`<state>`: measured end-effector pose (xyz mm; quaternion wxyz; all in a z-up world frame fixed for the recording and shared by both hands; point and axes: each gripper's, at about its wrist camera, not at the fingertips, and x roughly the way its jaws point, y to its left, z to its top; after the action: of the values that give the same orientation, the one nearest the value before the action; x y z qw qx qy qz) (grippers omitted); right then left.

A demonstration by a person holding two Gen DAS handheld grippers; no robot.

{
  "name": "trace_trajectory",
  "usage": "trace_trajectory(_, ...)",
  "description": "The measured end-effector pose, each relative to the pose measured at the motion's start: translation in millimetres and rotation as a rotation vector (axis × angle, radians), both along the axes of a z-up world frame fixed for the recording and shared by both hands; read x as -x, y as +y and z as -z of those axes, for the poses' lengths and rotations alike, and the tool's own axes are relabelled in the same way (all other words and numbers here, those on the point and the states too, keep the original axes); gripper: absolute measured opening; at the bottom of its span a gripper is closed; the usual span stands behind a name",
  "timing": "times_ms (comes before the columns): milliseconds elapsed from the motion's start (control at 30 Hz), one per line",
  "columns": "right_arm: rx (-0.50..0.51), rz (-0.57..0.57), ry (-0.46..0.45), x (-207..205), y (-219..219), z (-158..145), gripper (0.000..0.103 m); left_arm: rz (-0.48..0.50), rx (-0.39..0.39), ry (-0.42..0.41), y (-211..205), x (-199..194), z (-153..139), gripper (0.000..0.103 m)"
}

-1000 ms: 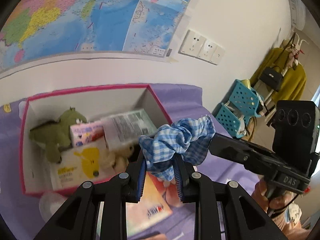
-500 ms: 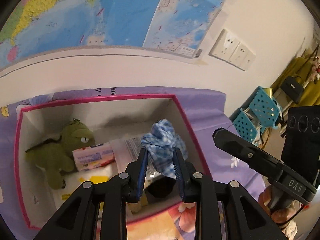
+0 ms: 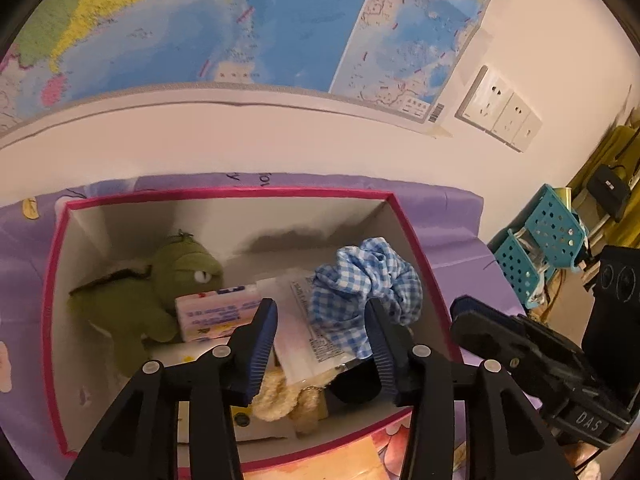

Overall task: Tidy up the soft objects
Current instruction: 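Carry the scrunchie into the pink box and open the right gripper, then grasp the pink hand-cream pouch with the right gripper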

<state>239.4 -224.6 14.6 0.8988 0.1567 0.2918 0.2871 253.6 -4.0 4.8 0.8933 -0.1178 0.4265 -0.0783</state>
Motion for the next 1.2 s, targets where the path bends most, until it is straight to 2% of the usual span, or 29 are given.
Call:
trace_trajectory(200,0.026,-0.014,-0.004,7,5,3,0.033,-0.004,-0.038,-0.047,-3,15,-6,0.046)
trace_trajectory(567,0.027,-0.037,0.014,5,14,11,0.033,0.007,-0.113,-0.139,-16,50,-14,0.053)
trace_trajectory(833,0.051,0.0,0.034,-12,20,10,0.033,0.024,-0.097,-0.159,-16,72,-14,0.058)
trace_trajectory(933,0.035,0.045,0.037,-16,15,7,0.042,0.033,-0.081,-0.168,-13,84,-15,0.059)
trace_trajectory(967,0.027,0.055,0.031,-14,12,6,0.045,0.042,-0.072,-0.174,-11,89,-15,0.059)
trace_trajectory(1200,0.018,0.014,-0.024,22,1,-2,0.047,0.069,-0.027,-0.191,9,137,-11,0.062)
